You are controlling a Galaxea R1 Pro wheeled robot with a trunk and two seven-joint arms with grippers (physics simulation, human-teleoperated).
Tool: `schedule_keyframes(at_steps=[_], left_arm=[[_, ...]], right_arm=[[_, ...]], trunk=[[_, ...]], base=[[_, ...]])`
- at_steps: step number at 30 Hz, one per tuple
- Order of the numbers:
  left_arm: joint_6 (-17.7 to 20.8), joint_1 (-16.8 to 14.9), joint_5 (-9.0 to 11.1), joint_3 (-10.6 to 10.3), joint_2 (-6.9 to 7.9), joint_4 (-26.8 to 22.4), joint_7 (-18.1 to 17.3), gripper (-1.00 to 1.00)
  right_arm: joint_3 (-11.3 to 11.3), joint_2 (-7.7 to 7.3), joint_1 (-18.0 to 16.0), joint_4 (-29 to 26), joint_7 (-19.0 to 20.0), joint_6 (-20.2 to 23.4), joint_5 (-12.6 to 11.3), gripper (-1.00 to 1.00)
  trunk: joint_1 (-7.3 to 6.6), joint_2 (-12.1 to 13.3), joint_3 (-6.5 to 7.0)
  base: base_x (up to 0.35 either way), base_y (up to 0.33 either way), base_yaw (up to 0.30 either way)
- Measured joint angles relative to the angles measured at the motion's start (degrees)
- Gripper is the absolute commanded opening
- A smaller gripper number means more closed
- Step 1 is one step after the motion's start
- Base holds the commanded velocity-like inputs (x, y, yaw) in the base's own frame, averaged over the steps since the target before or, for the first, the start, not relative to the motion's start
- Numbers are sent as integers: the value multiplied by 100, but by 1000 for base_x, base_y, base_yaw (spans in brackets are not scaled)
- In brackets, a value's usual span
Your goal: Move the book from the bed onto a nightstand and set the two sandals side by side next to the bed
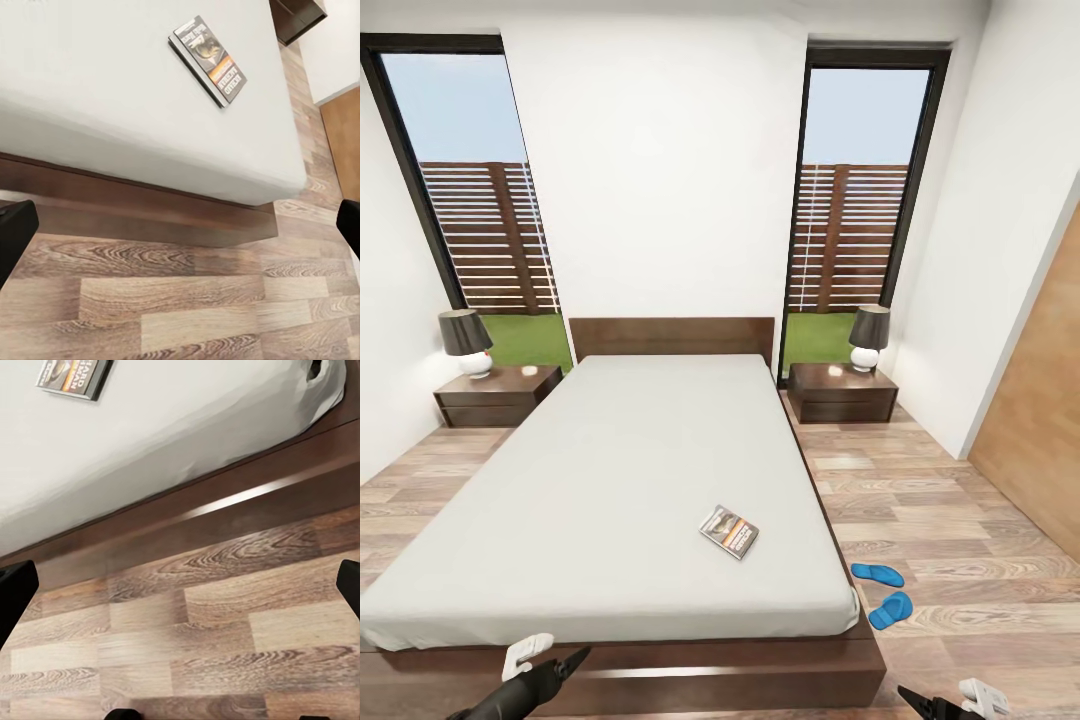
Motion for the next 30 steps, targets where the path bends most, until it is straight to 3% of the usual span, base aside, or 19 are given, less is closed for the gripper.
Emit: schedule_keyframes(at_steps=[30], left_arm=[[0,0,1,0,-5,-1,5,100]], right_arm=[[0,0,0,-8,-18,-2,24,100]], trunk=[[0,0,0]], base=[[43,-39,0]])
